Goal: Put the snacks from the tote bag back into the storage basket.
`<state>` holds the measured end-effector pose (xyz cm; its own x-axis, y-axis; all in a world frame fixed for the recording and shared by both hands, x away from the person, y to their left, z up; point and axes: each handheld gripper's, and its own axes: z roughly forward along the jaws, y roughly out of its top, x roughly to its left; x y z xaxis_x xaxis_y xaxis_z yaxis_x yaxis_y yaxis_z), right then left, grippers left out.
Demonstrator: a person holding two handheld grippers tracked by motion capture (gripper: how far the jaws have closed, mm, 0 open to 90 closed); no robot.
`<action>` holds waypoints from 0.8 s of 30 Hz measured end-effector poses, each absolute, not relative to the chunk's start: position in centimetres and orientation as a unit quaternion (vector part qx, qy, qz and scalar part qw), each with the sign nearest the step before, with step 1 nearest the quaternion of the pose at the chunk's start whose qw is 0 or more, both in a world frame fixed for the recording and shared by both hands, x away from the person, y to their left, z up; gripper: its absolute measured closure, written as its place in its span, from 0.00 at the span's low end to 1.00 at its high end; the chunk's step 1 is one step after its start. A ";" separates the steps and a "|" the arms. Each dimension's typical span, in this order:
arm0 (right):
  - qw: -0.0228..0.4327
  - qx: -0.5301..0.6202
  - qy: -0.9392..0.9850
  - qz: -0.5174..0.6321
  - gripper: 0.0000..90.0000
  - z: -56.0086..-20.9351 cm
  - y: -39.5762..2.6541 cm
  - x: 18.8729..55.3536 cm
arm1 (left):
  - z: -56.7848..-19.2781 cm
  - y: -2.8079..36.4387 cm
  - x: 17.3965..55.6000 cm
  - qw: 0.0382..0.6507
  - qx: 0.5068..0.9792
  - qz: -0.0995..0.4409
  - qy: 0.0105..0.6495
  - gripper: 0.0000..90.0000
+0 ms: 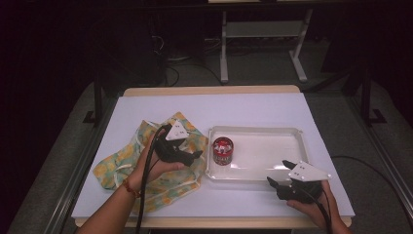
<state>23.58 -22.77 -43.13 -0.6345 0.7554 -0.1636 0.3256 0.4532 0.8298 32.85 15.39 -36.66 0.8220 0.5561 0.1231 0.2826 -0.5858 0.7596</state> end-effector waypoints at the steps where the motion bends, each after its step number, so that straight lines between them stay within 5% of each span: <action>1: 0.267 0.334 0.810 0.402 0.28 -43.1 -22.8 23.6 | -36.8 15.5 32.8 0.386 0.873 0.177 0.239 0.26; 24: 0.267 0.332 0.811 0.401 0.28 -43.1 -22.7 23.5 | -38.2 20.0 31.0 0.408 0.861 0.200 0.230 0.24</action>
<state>23.54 -22.72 -43.12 -0.6367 0.7531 -0.1656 0.3251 0.4569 0.8280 31.00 19.98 -38.20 0.8140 0.5594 0.1562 0.2334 -0.5613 0.7941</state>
